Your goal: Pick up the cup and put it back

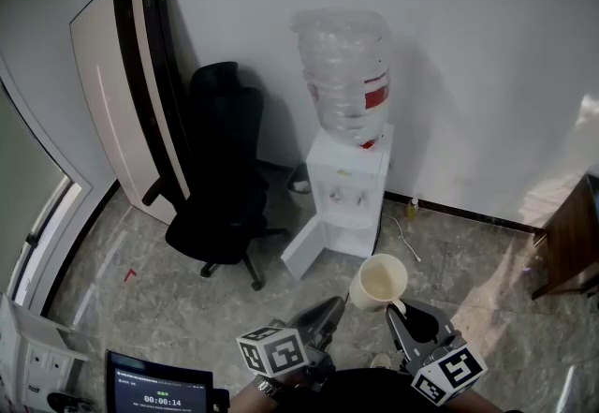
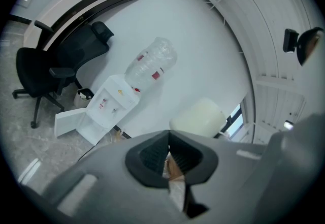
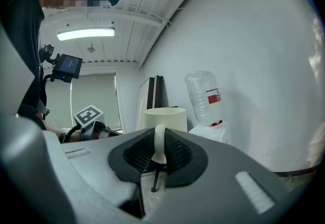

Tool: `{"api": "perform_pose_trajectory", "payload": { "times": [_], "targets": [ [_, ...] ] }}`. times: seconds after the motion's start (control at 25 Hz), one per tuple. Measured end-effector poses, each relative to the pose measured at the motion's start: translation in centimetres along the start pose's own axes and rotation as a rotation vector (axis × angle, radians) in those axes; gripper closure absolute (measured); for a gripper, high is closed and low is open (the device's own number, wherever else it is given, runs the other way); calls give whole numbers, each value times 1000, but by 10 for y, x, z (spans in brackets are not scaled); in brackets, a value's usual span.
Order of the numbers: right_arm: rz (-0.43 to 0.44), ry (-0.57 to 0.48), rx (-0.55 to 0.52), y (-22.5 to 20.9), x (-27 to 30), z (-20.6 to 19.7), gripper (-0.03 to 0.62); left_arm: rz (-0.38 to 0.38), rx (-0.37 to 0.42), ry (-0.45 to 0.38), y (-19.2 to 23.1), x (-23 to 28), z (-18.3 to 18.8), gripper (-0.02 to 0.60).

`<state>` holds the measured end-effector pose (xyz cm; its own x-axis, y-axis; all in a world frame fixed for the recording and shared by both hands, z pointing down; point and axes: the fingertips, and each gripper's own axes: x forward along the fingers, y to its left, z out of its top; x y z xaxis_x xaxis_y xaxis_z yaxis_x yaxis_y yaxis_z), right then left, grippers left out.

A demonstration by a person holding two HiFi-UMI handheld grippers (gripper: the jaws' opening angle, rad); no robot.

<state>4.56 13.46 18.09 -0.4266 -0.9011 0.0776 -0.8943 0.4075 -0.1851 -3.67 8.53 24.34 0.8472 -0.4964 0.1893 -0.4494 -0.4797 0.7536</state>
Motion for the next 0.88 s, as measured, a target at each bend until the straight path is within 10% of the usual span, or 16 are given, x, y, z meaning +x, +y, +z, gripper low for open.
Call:
{"api": "perform_pose_trajectory", "payload": {
  "times": [0.88],
  "targets": [
    [-15,8,27,-22,-3,-3,548,20,-1,36,0,18,-10,578]
  ]
}}
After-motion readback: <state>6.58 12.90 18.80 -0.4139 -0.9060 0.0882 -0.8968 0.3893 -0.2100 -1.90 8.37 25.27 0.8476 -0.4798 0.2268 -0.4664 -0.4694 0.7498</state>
